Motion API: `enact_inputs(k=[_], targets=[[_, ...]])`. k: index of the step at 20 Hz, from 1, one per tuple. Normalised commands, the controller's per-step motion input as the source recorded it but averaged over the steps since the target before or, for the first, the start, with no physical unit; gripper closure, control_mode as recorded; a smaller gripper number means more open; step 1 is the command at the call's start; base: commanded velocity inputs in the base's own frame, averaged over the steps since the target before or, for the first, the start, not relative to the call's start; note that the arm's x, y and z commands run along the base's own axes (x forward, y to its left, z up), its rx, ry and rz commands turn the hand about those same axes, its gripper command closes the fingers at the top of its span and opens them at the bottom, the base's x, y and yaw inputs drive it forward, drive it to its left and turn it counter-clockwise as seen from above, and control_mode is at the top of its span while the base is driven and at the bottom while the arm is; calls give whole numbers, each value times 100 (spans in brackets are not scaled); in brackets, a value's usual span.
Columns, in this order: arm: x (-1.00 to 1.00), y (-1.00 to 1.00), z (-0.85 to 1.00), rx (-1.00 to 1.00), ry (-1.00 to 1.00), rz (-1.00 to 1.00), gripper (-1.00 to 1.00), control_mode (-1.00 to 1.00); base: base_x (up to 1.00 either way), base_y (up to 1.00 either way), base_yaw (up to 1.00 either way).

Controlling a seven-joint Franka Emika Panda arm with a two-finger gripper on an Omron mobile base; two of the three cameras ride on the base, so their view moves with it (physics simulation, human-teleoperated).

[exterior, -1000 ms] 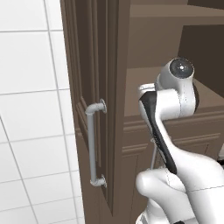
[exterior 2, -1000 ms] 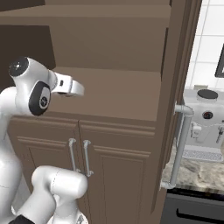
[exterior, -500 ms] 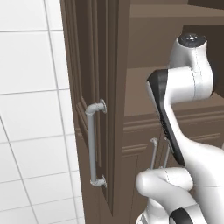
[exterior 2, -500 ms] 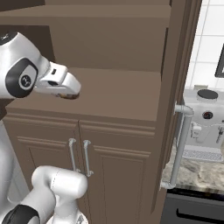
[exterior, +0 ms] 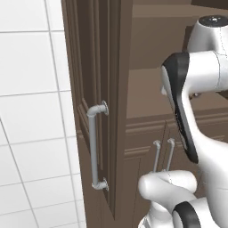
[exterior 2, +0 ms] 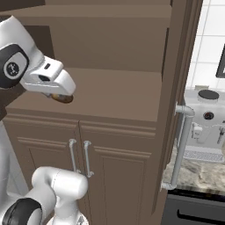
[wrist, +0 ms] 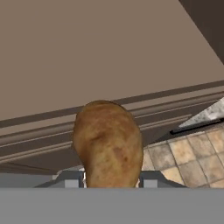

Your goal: Pick the potatos from the cabinet and place them in one bowl. Pick the lime from the sink and place it in the other bowl.

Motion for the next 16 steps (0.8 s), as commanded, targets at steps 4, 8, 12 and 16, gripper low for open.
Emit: enact_inputs(k=[4,8,12,16], targets=[[-46,0,13,9,0,0,100,-100,0,0,0],[-41,0,15,4,0,0,100,-100,0,0,0],[-31,0,20,0,0,0,100,-100,0,0,0],[-26,0,19,0,-1,0,100,-100,0,0,0]])
